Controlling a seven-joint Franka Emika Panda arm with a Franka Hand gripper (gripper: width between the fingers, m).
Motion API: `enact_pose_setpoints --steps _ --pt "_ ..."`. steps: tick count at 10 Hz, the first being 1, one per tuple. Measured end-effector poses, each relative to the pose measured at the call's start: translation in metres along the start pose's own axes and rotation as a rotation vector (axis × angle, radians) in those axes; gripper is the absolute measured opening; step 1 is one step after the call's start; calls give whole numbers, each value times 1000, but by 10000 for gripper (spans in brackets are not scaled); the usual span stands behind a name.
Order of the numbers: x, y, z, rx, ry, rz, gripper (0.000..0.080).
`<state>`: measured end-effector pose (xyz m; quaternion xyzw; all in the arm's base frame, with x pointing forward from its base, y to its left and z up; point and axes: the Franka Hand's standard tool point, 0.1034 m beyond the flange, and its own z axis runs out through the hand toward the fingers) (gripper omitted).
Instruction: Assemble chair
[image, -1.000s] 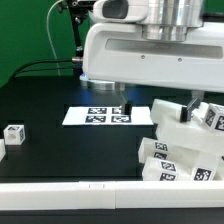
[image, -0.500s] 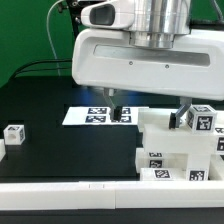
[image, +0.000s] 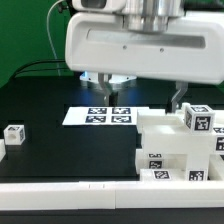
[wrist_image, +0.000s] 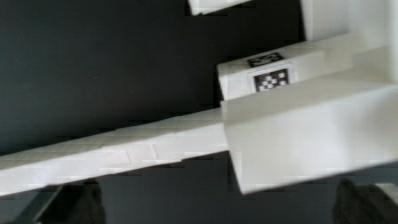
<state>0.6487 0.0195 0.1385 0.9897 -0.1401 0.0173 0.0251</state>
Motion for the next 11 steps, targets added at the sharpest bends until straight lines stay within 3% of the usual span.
enact_pose_setpoints --steps 2,4,6,11 --pt "5 -18 -18 10 -11 26 649" --pt "-8 -54 -18 9 -10 37 649" --pt "-14 -74 -11 21 14 64 649" --pt "-18 -83 22 9 28 69 649"
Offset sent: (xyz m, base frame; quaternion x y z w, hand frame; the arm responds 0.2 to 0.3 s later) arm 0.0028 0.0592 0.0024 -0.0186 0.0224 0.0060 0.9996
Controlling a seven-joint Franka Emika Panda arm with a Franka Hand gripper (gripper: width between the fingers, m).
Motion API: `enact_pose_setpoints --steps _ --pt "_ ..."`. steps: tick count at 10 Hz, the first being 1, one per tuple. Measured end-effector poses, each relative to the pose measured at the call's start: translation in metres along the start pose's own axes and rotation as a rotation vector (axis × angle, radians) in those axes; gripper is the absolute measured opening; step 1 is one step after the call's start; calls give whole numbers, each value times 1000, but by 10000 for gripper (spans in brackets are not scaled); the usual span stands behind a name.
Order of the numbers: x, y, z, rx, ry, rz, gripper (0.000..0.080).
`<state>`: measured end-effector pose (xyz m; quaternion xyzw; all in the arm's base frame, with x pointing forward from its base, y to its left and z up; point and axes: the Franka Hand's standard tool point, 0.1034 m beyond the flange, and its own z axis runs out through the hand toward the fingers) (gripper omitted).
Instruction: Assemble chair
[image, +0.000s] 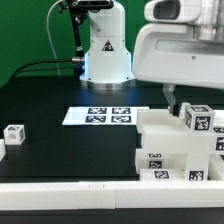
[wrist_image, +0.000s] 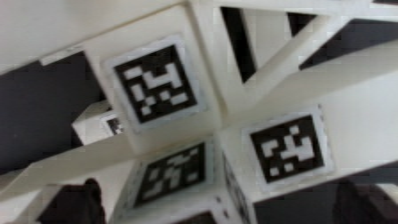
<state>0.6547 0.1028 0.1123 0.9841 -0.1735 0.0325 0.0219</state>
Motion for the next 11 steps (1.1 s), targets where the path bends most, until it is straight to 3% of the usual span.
enact_pose_setpoints --steps 1,4,6,7,9,11 --pt "0 0 0 1 0 12 649" --pt "0 0 0 1 -1 109 278" --pt "1 0 0 3 0 234 279" --pt "9 -2 1 35 21 345 279" --pt "9 -11 1 58 19 550 279" --pt "5 -14 1 58 17 747 279"
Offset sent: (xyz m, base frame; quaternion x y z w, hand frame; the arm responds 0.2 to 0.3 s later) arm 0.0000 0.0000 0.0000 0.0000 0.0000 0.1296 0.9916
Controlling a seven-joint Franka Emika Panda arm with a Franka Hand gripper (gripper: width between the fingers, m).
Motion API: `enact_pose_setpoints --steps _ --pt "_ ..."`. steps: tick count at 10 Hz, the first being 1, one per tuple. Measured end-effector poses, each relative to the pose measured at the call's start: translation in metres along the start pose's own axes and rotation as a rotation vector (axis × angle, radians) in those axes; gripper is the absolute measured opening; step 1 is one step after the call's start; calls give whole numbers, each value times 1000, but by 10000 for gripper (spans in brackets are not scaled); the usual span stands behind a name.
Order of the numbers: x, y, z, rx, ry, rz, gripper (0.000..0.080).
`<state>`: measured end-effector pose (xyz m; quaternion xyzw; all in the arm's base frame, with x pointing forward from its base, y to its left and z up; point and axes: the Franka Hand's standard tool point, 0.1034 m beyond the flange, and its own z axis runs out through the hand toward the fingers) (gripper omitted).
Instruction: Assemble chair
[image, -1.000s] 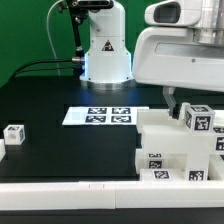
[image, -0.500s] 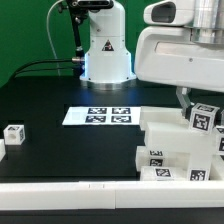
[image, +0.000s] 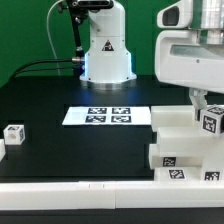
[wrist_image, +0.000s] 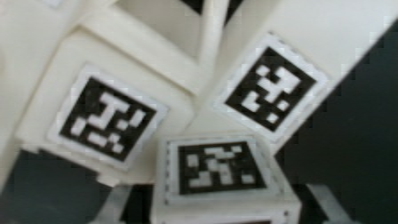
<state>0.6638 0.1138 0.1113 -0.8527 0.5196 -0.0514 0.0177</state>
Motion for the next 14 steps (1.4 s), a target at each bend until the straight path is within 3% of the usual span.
enact_pose_setpoints --steps 3,5,8,10,14 --pt "-1 5 1 0 -15 214 279" --pt "11 15 7 -5 -117 431 276" --pt "20 17 7 -11 -154 666 276" --pt "14 16 7 -24 -152 829 276" --pt "-16 7 9 -35 -150 928 276"
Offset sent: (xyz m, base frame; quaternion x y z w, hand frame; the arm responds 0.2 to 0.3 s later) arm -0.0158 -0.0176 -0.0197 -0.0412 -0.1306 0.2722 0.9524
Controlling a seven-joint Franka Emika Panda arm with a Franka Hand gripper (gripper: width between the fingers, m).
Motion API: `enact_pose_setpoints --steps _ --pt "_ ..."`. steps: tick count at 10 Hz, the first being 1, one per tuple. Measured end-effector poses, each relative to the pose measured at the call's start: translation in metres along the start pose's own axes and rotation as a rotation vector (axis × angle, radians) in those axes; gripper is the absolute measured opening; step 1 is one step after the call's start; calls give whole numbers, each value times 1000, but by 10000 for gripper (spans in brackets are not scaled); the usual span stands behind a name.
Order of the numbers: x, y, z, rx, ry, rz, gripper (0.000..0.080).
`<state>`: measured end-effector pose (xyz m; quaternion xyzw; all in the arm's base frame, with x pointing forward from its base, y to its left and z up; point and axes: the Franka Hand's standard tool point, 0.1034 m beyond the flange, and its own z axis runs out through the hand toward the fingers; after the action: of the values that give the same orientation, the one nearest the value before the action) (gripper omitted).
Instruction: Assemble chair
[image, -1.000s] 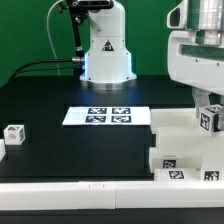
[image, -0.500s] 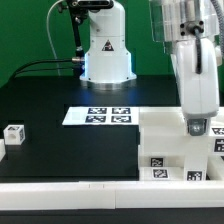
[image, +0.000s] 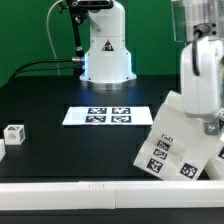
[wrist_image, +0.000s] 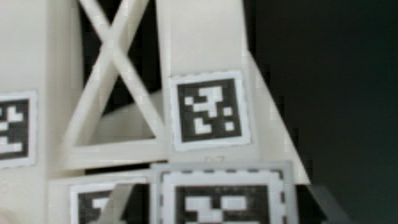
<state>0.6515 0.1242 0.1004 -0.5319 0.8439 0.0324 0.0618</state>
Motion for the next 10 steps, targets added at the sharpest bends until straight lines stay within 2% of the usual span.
enact_pose_setpoints --steps 5,8,9,10 --pt "1 2 1 -1 5 -26 276" --pt "1 2 2 -1 6 -27 605" --pt "1 2 2 -1 6 -27 640" --pt "1 2 0 2 4 -35 640"
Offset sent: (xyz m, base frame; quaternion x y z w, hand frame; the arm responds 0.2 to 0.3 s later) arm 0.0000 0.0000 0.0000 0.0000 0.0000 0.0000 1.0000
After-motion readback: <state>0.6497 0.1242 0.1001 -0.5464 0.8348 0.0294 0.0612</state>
